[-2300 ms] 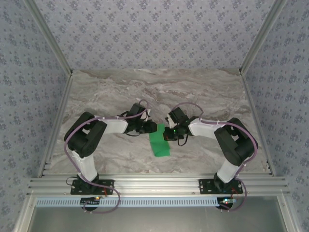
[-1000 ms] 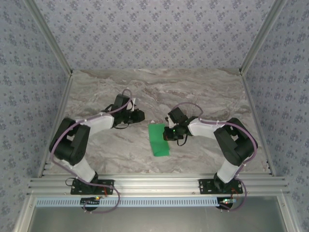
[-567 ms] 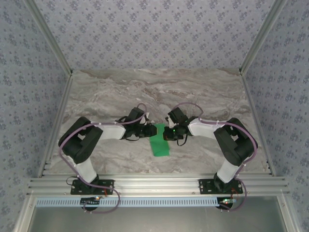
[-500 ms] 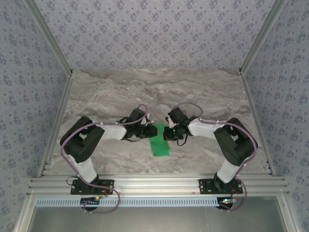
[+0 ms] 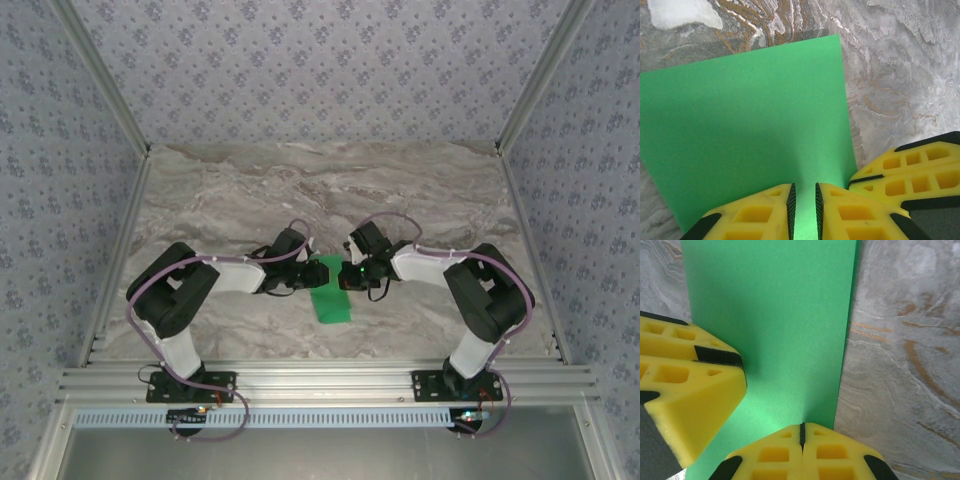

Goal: Fold a paper plane with a square sheet of paper (fold left side to right side)
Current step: Hold the square sheet of paper at the center of the table.

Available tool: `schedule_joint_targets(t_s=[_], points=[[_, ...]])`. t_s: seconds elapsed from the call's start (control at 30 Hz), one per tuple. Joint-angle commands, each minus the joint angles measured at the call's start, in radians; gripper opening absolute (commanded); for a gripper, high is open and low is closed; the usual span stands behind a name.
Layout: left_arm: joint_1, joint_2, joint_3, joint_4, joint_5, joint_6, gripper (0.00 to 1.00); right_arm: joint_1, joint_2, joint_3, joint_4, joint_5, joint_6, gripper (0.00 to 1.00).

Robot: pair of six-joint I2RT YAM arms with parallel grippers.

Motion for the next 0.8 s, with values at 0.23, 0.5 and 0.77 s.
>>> schedule_joint_targets(t_s=[0.23,0.5,0.77], points=[[-0.012,0.021,-0.019,-0.079,-0.056,0.002,0.2,-0.088,-0.041,0.047,0.041,-0.111,-0.024,0.03],[-0.014,0.022,-0.016,-0.082,-0.057,0.001,0.2,-0.085,0.065,0.115,0.108,-0.157,-0.006,0.03],[-0.012,0.007,-0.017,-0.086,-0.054,0.002,0.2,-0.076,0.165,0.171,0.057,-0.115,-0.003,0.02]])
